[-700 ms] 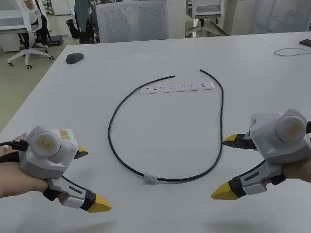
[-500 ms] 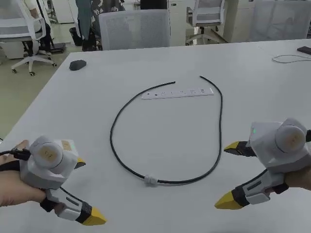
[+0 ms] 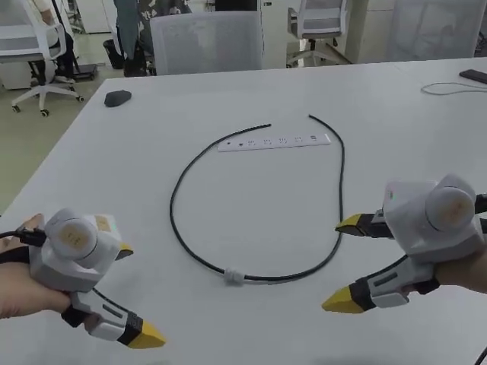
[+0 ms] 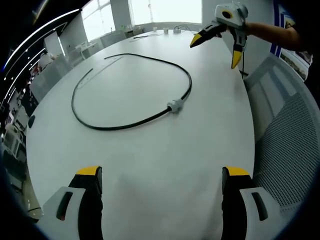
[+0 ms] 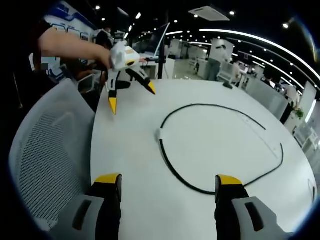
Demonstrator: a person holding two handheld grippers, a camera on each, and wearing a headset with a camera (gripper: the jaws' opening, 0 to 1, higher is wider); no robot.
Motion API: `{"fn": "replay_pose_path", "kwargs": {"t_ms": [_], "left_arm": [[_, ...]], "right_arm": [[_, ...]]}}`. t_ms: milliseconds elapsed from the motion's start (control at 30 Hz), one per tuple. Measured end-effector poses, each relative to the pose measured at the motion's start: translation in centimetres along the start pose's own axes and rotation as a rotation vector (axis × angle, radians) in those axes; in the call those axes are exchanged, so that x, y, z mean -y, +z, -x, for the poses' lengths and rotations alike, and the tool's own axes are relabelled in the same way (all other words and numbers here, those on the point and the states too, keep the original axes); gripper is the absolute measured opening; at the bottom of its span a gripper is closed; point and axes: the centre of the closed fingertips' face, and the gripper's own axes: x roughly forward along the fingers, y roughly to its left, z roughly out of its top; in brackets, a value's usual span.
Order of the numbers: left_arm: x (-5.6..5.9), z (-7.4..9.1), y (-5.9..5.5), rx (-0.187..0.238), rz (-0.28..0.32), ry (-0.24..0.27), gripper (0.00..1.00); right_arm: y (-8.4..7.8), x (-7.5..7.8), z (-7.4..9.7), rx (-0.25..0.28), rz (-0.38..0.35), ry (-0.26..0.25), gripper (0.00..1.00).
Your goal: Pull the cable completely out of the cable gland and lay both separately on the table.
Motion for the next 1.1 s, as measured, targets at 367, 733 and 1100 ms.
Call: {"fn": "replay_pose_path", "kwargs": {"t_ms": [367,733,1100], "left_arm": [[0.0,0.2,-0.2,0.002,0.007,0.007,1.00],[-0.1,0.1,-0.2,0.004,0.011,0.002,1.00],[-0.5,-0.4,-0.3,-0.005,0.001,-0.008,1.00]], "right_arm": [[1.9,0.2,0.4,0.010,0.048,0.004,0.65],[4.1,0.2,0.4,0.014,0.060,0.039,0.57],[3.9,1.0,-0.5,-0.035,0.103,0.043,0.49]]}}
